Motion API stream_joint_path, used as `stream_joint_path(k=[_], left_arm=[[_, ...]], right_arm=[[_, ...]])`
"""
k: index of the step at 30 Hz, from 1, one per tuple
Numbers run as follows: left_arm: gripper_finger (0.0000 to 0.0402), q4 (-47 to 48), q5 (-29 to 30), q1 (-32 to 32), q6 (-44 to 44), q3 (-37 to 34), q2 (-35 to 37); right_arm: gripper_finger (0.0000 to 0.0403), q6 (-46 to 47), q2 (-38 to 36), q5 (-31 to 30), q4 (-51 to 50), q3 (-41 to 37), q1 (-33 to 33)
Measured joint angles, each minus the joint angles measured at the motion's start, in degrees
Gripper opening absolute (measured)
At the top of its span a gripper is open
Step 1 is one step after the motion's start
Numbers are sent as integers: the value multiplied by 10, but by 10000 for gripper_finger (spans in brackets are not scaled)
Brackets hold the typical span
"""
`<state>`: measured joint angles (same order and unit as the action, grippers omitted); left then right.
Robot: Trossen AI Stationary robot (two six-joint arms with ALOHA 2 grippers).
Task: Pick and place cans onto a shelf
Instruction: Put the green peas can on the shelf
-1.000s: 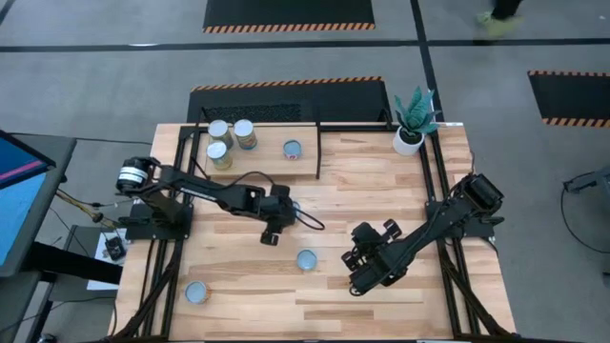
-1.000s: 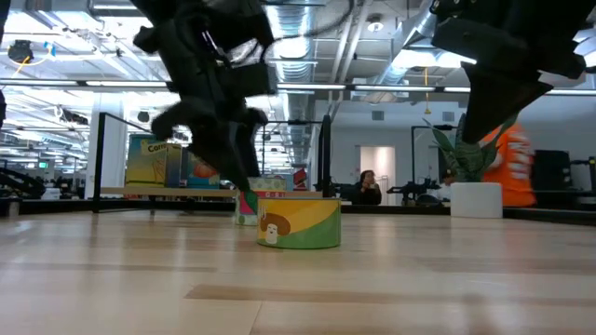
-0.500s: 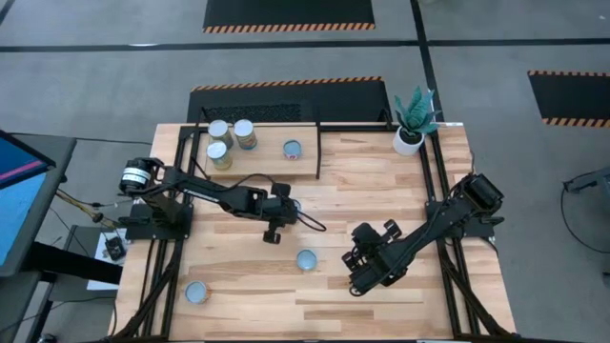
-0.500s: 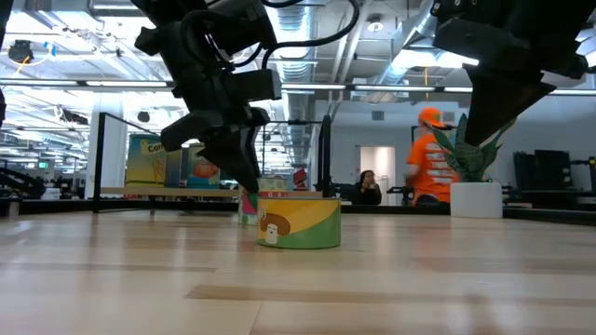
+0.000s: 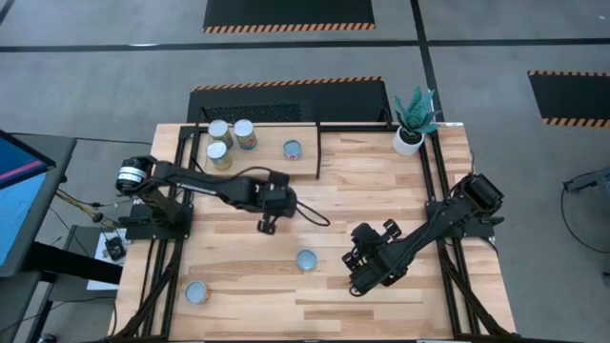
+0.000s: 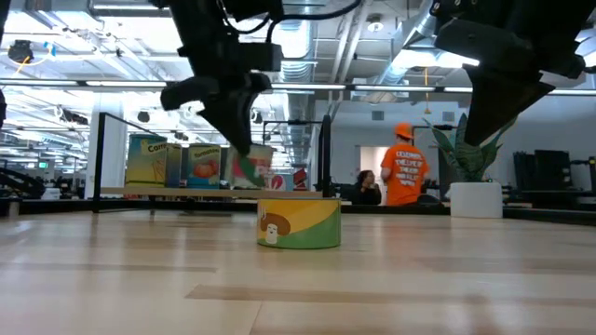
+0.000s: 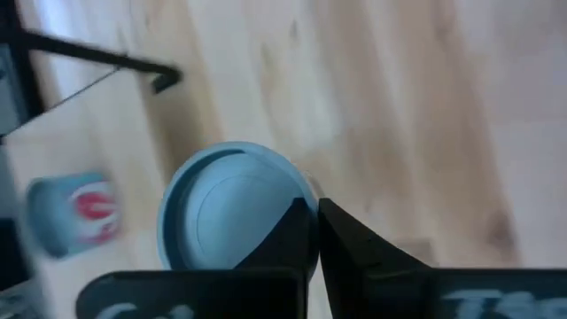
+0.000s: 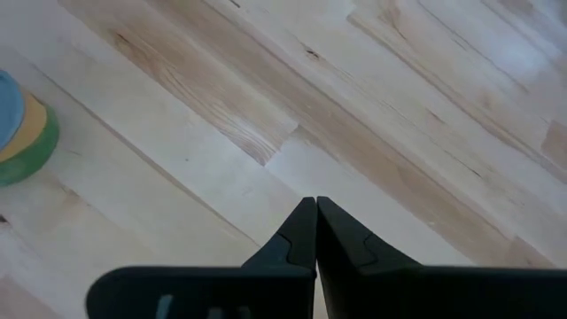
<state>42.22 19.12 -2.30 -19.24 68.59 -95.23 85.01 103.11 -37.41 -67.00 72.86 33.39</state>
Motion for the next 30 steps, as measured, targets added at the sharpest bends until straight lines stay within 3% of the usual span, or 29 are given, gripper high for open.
stream_joint_path(k=[9,16,23,30], left_arm=[[0,90,-18,101,-65,39,34],[0,51,-148,225,-119,40,69],[0,39,-197,335,-169,40,57],[0,2,-237,384,-168,40,38]], right_arm=[[24,0,0,0,4,0,0],[24,0,0,0,4,0,0],[24,0,0,-1,5,0,0],[24,0,0,-1,6,0,0]])
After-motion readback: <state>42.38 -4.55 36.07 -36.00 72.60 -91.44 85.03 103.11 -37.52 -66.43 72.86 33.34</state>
